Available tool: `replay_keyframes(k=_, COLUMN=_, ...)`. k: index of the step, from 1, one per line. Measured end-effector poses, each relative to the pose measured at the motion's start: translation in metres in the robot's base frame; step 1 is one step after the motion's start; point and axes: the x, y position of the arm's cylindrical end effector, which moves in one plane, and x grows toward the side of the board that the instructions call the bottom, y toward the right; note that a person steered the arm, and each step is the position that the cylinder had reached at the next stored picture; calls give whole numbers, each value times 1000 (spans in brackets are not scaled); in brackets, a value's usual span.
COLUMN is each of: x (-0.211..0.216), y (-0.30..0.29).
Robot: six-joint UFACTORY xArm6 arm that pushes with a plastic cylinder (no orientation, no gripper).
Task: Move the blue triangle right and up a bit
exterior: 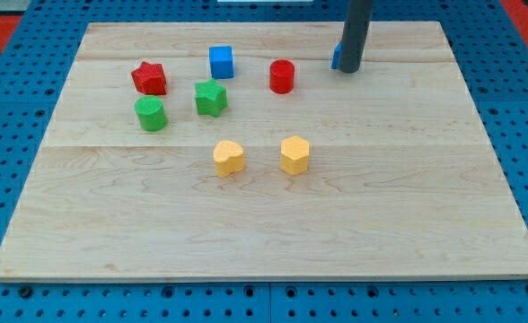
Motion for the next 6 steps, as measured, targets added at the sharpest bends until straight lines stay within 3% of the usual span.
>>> replay_keyframes(k=1, x=-8, y=-11)
replay_keyframes(k=2, x=-10, y=-59)
replay_keyframes(k=3, x=-23, y=-48)
replay_keyframes(k=4, x=-24, y=21)
replay_keyframes(k=5, x=-25, y=54)
replay_keyframes(k=6, x=-36, y=55)
